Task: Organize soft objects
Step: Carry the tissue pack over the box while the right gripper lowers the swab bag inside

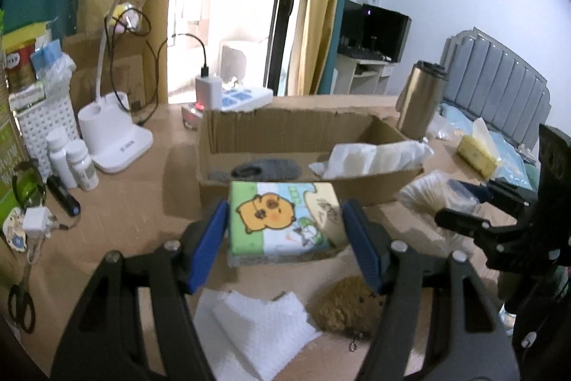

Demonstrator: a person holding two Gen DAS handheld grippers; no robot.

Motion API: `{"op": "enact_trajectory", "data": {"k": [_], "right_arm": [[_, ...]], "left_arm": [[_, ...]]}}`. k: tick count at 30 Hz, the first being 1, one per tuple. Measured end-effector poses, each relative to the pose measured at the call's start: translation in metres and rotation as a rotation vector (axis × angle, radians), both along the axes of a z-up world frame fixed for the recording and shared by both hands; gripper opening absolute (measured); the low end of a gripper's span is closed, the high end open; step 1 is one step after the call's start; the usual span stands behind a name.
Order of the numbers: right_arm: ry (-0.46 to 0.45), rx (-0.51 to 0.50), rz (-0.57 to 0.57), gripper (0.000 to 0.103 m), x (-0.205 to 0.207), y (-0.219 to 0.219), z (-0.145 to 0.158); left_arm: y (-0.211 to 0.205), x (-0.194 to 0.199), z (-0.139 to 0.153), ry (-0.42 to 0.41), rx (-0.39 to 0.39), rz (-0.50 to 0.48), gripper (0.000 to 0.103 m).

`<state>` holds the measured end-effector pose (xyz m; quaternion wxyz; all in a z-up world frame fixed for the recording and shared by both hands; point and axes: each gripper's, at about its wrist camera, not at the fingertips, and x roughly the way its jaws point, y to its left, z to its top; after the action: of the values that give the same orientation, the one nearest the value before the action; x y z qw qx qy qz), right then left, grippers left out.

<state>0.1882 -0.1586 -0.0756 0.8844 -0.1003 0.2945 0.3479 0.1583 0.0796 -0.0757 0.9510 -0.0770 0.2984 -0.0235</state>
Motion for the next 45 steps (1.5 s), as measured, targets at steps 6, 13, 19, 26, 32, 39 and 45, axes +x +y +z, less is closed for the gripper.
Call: {"op": "enact_trajectory", "data": {"k": [6,13,19,26,32,39,45], "right_arm": [[-0.023,0.004,0.011,0.06,0.001,0.005,0.01],[-0.056,0.007,0.024,0.06,0.005,0.016,0.023],[-0.078,0.007,0.031,0.06,0.011,0.024,0.032],[-0.094,0.004,0.043,0.06,0.02,0.032,0.038],[-0.097,0.008,0.049,0.06,0.029,0.04,0.038],[-0.092,0.012,0.054,0.06,0.043,0.049,0.036],[-0.087,0.017,0.057,0.06,0.055,0.054,0.035]], "left_arm": [[0.006,0.002,0.007,-0.022,0.002,-0.013,0.068],[0.013,0.004,0.016,-0.052,0.002,-0.021,0.068],[0.015,0.008,0.021,-0.07,0.017,-0.032,0.068],[0.019,0.019,0.024,-0.083,0.008,-0.031,0.068],[0.024,0.028,0.021,-0.084,-0.016,-0.017,0.068],[0.032,0.043,0.02,-0.082,-0.035,-0.001,0.068],[0.03,0.06,0.015,-0.069,-0.017,-0.017,0.068]]}}
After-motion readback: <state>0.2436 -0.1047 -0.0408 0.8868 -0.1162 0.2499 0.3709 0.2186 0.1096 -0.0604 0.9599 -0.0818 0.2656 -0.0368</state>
